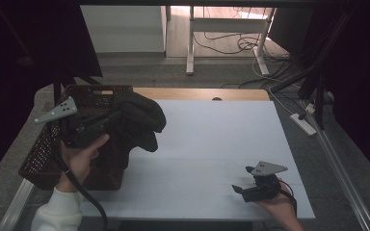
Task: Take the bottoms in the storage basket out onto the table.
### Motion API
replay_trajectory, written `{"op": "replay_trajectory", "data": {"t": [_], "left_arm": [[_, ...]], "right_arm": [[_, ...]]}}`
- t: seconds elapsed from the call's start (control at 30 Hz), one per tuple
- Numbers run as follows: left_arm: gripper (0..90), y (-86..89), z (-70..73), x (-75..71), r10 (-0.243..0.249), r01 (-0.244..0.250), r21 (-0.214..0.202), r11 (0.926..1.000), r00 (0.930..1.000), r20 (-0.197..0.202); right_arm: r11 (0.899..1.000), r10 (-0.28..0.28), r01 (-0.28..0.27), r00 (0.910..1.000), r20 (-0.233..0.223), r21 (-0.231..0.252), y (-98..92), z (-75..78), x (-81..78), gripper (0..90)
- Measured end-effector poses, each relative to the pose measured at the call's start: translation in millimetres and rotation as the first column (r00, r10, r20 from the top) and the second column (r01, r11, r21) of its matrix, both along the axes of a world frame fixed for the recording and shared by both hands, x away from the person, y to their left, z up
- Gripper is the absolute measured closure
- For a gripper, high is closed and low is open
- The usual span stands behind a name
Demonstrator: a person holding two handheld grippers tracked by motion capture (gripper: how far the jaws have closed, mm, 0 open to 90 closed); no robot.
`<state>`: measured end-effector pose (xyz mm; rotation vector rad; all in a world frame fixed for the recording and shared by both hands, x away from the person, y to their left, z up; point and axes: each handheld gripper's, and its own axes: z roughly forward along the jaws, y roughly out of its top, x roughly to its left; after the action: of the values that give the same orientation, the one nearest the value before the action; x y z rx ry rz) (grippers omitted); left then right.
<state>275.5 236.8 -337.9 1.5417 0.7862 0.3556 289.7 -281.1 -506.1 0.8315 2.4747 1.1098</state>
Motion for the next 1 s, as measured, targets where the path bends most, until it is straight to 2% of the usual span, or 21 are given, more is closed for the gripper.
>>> {"op": "replay_trajectory", "data": {"t": [0.2, 0.9, 1.0], "left_arm": [[78.6, -7.5, 4.7, -1.8, -0.018, 0.018, -0.001, 0.9998, 0.9997, 0.018], [78.6, -31.5, 6.3, 2.9, -0.075, 0.076, -0.009, 0.9971, 0.9969, 0.025], [78.6, -35.7, 5.5, 4.2, -0.083, 0.083, 0.002, 0.9966, 0.9963, 0.025]], "right_arm": [[1.000, 0.002, -0.002, 1.0000, -0.001, -0.004, 0.1, -0.3, 0.2, 13.0], [1.000, -0.001, 0.001, 1.0000, -0.001, -0.010, 0.3, -0.4, 0.2, 13.2], [1.000, 0.000, 0.000, 1.0000, -0.001, -0.011, 0.5, -0.5, 0.2, 13.2]]}}
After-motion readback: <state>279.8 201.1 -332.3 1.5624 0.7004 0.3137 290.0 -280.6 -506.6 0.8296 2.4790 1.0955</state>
